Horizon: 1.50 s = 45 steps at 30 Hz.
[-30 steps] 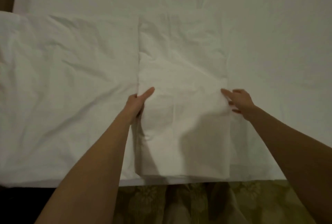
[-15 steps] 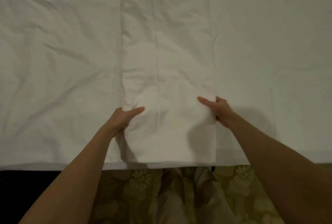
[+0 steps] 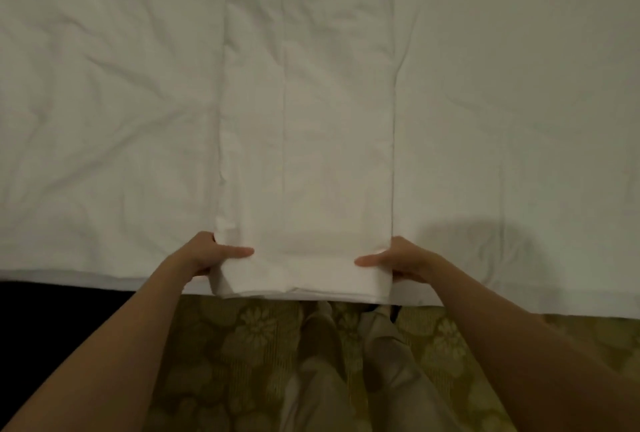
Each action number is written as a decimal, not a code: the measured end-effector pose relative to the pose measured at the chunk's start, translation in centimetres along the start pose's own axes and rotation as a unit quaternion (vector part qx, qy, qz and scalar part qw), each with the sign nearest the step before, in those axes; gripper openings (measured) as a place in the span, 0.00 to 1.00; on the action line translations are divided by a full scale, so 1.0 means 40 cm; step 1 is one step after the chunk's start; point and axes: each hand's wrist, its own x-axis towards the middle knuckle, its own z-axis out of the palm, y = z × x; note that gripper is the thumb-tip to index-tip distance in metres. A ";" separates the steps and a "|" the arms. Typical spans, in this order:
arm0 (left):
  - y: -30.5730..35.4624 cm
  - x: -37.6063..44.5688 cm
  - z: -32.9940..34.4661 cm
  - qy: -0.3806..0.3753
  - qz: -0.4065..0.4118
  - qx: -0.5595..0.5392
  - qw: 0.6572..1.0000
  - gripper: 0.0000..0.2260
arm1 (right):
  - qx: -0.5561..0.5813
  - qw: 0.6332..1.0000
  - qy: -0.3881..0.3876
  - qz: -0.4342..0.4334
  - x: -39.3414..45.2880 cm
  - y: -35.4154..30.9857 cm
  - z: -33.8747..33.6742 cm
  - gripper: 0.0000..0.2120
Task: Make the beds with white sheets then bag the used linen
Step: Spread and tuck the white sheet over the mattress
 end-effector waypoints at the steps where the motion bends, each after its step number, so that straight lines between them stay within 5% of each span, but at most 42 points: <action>1: 0.021 -0.004 -0.014 -0.021 -0.016 0.027 0.999 0.35 | -0.016 1.000 -0.005 0.002 0.003 -0.007 -0.011 0.25; 3: 0.069 -0.008 -0.041 -0.041 -0.014 0.054 0.998 0.42 | 0.001 1.000 0.021 -0.019 0.020 -0.039 -0.038 0.29; 6: 0.141 0.018 -0.062 0.004 0.059 -0.072 0.996 0.48 | 0.088 0.987 0.108 -0.084 0.050 -0.119 -0.075 0.26; 10: 0.286 0.069 -0.076 0.053 0.125 -0.217 0.967 0.30 | 0.178 0.949 0.188 -0.181 0.077 -0.252 -0.123 0.11; 14: 0.433 0.139 -0.125 0.088 0.178 -0.254 0.947 0.22 | 0.200 0.927 0.230 -0.217 0.113 -0.403 -0.174 0.14; 20: 0.638 0.221 -0.218 0.080 0.217 -0.222 0.947 0.29 | 0.218 0.901 0.265 -0.265 0.169 -0.606 -0.235 0.20; 26: 0.783 0.253 -0.264 0.087 0.233 -0.221 0.943 0.18 | 0.223 0.892 0.257 -0.298 0.196 -0.785 -0.313 0.17; 31: 0.872 0.254 -0.259 0.093 0.229 -0.212 0.945 0.28 | 0.201 0.890 0.250 -0.326 0.200 -0.839 -0.354 0.16; 36: 0.945 0.224 -0.262 0.158 0.277 -0.216 0.923 0.14 | 0.205 0.862 0.251 -0.389 0.178 -0.904 -0.386 0.15; 45: 0.668 0.220 -0.195 0.122 0.123 -0.175 0.969 0.36 | 0.216 0.954 0.137 -0.155 0.241 -0.597 -0.313 0.28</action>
